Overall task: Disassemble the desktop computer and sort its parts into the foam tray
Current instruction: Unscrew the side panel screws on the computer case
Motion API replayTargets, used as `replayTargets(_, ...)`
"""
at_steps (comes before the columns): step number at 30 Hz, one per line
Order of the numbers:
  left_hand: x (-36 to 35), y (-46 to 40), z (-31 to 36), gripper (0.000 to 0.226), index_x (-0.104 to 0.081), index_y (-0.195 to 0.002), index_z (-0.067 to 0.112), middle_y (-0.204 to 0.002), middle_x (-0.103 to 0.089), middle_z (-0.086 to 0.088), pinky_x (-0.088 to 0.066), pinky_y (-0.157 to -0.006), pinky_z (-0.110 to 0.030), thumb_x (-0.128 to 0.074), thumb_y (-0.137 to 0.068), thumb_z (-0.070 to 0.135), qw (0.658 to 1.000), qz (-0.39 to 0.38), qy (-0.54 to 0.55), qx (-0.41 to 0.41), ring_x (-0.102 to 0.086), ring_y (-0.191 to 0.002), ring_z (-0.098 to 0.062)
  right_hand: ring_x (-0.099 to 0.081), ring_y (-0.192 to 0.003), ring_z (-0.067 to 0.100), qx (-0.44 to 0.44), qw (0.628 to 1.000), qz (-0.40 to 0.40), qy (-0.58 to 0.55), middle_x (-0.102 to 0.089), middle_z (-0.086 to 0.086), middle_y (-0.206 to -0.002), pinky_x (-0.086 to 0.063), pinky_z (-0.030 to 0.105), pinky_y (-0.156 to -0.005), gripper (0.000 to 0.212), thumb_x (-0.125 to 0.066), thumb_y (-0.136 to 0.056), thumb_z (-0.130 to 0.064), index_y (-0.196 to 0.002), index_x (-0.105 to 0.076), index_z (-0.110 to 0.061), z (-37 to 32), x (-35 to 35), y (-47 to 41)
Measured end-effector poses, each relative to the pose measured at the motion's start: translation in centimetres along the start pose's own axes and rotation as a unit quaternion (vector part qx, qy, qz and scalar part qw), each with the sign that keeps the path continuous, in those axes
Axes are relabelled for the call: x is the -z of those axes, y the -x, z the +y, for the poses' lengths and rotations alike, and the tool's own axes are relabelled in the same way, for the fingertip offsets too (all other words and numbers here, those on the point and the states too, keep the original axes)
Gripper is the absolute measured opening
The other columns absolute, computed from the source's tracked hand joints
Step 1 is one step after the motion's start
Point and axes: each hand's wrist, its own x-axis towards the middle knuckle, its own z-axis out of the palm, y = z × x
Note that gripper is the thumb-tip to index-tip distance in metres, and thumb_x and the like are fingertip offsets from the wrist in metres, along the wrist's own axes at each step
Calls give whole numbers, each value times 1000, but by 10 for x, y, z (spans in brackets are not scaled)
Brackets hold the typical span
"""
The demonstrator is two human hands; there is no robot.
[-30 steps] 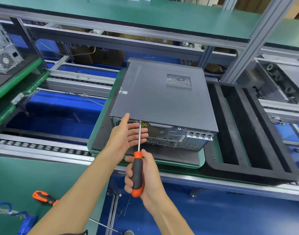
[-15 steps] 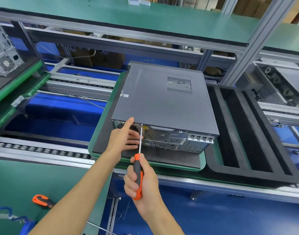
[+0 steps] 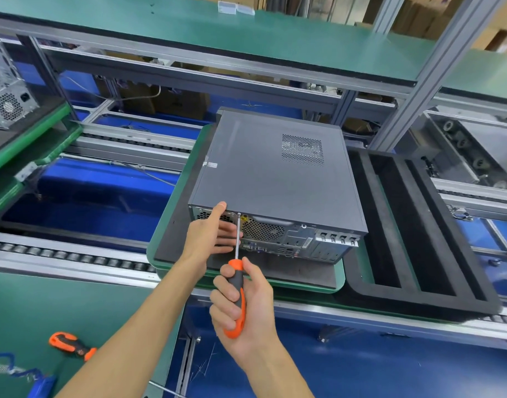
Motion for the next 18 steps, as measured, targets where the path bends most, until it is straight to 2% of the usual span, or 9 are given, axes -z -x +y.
replayTargets(4, 0, -3, -2, 57, -73, -79, 2, -73, -76, -9, -61, -66, -33, -54, -95, 54, 998, 36, -39, -45, -75, -68, -25, -30, -34, 10, 8, 1000, 11, 21, -35, 0, -57, -25, 22, -29, 36, -54, -94, -41, -75, -59, -11, 7, -4, -6)
replayTargets(10, 2, -5, -5, 57, -67, -62, 4, -69, -75, -9, -58, -71, -34, -57, -94, 50, 996, 39, -41, -76, -75, -66, -22, -32, -35, 12, 14, 980, 122, 155, -42, 1, -54, -25, 20, -35, 44, -48, -100, -49, -71, -58, -17, 11, -7, -10)
replayTargets(15, 2, -4, -3, 56, -58, -52, 6, -67, -74, -13, -52, -52, -16, -61, -94, 43, 995, 49, -21, -81, -74, -64, -25, -36, -35, 16, 38, 943, 179, 278, -46, 3, -53, -29, 20, -38, 40, -42, -104, -45, -83, -52, -13, 14, -8, -14)
replayTargets(18, 4, -5, -3, 57, -56, -51, 6, -66, -73, -14, -51, -51, -14, -62, -93, 43, 996, 49, -10, -77, -73, -62, -26, -39, -35, 17, 68, 917, 184, 346, -47, 1, -53, -33, 22, -37, 40, -38, -107, -42, -86, -49, -11, 13, -2, -16)
